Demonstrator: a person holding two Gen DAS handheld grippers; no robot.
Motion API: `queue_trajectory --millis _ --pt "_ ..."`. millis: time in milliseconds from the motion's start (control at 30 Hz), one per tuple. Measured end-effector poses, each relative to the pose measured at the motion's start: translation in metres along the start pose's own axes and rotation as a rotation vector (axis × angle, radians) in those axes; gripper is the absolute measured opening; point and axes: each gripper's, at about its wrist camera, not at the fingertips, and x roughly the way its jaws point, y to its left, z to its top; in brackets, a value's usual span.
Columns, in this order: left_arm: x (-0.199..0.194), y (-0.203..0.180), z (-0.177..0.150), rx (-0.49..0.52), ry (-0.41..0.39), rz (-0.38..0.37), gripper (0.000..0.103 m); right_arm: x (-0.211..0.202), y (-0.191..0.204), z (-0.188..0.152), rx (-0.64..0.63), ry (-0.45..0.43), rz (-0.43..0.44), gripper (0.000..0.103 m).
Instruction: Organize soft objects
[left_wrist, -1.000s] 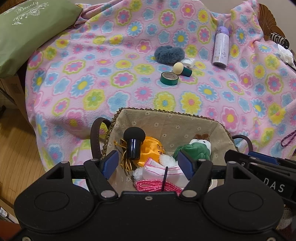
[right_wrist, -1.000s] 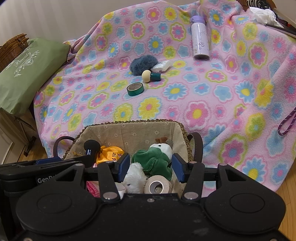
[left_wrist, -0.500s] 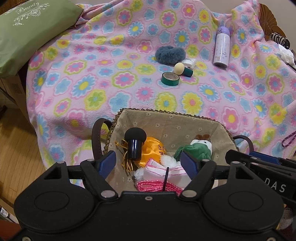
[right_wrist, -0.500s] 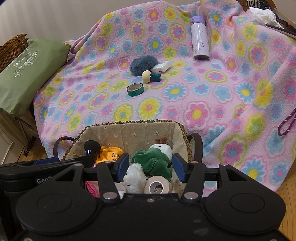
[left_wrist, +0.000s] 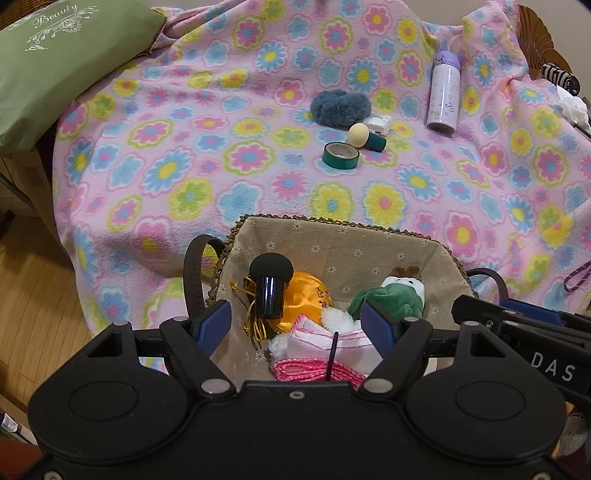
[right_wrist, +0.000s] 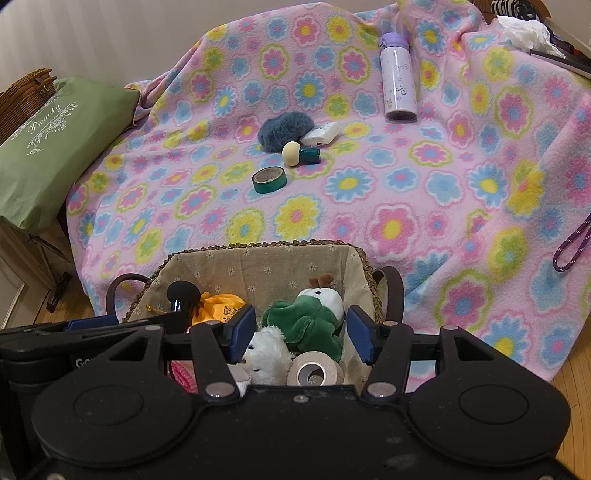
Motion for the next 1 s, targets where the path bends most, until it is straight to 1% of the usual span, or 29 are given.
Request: queue_trajectory --millis 667,1000 --pt "0.0000 -0.0007 -0.0006 0.003 0.000 0.004 0.073 -0.0004 -0.0042 0.0024 0.007 0.001 -0.003 0.060" --pt "-0.0012 -0.0032 0.0005 0.028 -0.017 0.017 0.073 0.0022 -0.0069 0.0032 0.014 -0.015 -0.027 0.062"
